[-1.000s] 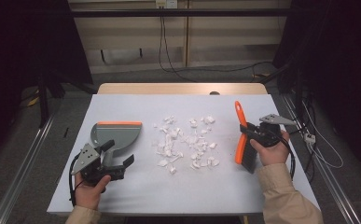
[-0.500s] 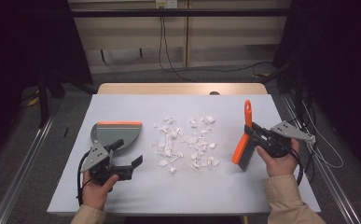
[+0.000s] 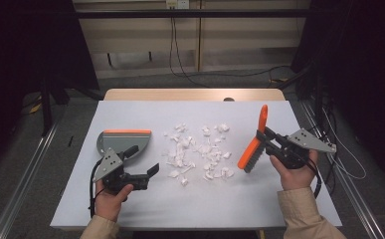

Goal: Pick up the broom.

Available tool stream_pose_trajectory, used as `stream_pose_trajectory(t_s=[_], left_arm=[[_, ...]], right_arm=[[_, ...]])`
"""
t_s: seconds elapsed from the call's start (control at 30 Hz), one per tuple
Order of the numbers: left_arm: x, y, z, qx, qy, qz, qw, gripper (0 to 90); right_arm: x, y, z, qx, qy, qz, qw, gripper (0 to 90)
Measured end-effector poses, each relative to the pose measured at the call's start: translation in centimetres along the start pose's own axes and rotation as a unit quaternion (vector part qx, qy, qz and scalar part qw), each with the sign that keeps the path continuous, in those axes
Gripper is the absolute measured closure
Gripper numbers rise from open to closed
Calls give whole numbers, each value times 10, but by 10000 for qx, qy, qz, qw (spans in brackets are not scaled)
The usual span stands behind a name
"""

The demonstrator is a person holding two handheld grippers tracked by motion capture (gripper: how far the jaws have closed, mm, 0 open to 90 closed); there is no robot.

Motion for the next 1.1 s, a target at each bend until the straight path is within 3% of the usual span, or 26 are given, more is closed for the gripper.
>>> stream_pose_trajectory(t_s=[0.13,0.23,0.3,0.37,0.47,0.63,0.77,0.8,0.83,0.93,1.0,1.1], left_arm=[[4,6,-5,-112,2,-21,9999,51],[7,16,-17,-515,75,330,9981,86],[12,25,-28,-779,106,358,9963,89],[15,33,-35,-822,193,404,9956,89],[18,44,-42,-977,160,452,9941,109],[21,59,-51,-1156,160,501,9919,190],[20,74,-58,-1104,168,602,9919,240],[19,76,-59,-1078,214,676,9916,297],[17,78,-58,-1085,260,780,9907,297],[13,79,-52,-971,166,862,9914,429],[9,78,-49,-976,87,930,9908,452],[6,76,-46,-897,152,923,9916,627]], right_arm=[[11,1,7,97,-10,-58,9999,716],[19,5,15,167,-68,-116,9998,716],[23,9,23,252,-105,-124,9996,716],[28,13,31,351,-131,-164,9992,716],[36,20,45,500,-100,-209,9985,715],[46,36,73,716,-275,-175,9969,715],[49,53,93,926,-255,-162,9952,715],[51,60,103,983,-300,-125,9946,714],[51,60,103,983,-300,-125,9946,714],[56,69,118,1151,-248,-154,9929,714],[57,70,122,1168,-243,-167,9927,713],[58,78,132,1211,-267,-76,9922,712]])
Point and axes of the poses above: each handheld gripper's, and its own axes: y roughly forward along the jaws, x roughly out of its top, z roughly to its left, the point moved 5 cm from there along y, roughly forward along the jaws, and after that the axes turned 14 degrees about z, right-handed, at the moved point
